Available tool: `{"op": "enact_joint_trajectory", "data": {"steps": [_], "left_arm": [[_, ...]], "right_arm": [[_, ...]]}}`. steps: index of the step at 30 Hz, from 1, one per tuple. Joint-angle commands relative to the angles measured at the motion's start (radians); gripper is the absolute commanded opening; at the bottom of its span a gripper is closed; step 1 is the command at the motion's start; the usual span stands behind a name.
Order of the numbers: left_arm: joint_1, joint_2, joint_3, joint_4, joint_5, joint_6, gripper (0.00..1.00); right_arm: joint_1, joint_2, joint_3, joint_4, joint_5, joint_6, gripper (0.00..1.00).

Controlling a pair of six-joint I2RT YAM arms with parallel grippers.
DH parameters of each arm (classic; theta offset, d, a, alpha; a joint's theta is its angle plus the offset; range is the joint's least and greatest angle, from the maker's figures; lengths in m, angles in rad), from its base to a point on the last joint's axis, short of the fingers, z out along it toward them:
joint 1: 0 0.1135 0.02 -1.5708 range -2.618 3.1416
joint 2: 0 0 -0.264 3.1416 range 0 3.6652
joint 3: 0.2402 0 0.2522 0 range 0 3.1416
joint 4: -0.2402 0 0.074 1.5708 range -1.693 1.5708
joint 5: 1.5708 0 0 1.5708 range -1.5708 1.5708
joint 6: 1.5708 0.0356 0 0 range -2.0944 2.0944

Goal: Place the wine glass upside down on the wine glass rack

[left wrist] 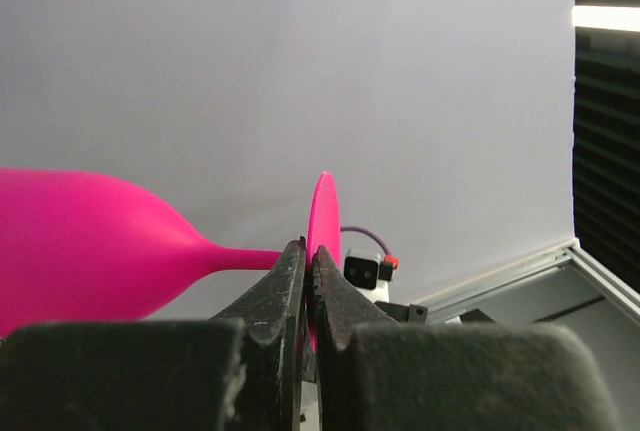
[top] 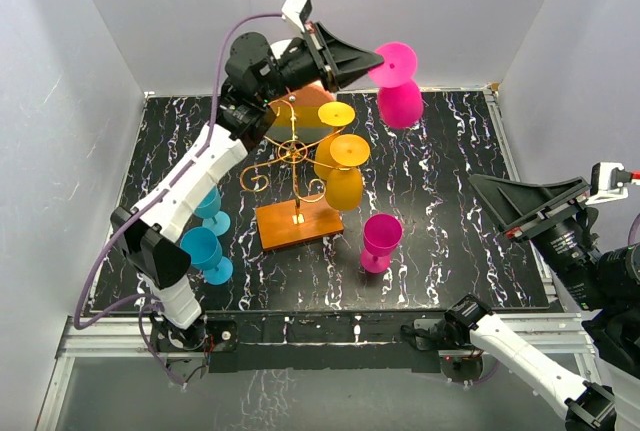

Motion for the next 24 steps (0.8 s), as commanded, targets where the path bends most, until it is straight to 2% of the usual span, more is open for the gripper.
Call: {"op": "enact_joint_trajectory", "data": {"steps": [1, 5, 9, 18, 24], "left_arm": [[0.075, -0.034, 0.084, 0.023, 0.019, -0.002, 0.0], [0.14, -0.026, 0.135, 0.005, 0.042, -0.004, 0.0], [0.231, -0.075, 0.131, -0.09, 0.02, 0.046, 0.0], [0.505, -0.216, -0.119, 0.016, 0.051, -0.073, 0.0], [0.636, -0.305, -0.234, -0.073, 0.056, -0.032, 0.0]], "right_arm": [[0.001, 0.0, 0.025, 0.017, 0.014, -0.006, 0.84], [0.002, 0.001, 0.023, 0.021, 0.011, -0.005, 0.84], [0.002, 0.0, 0.017, 0.024, 0.011, -0.004, 0.84], [0.002, 0.002, 0.002, 0.032, 0.003, -0.001, 0.85], [0.002, 0.002, -0.011, 0.033, 0.004, -0.002, 0.85]]}}
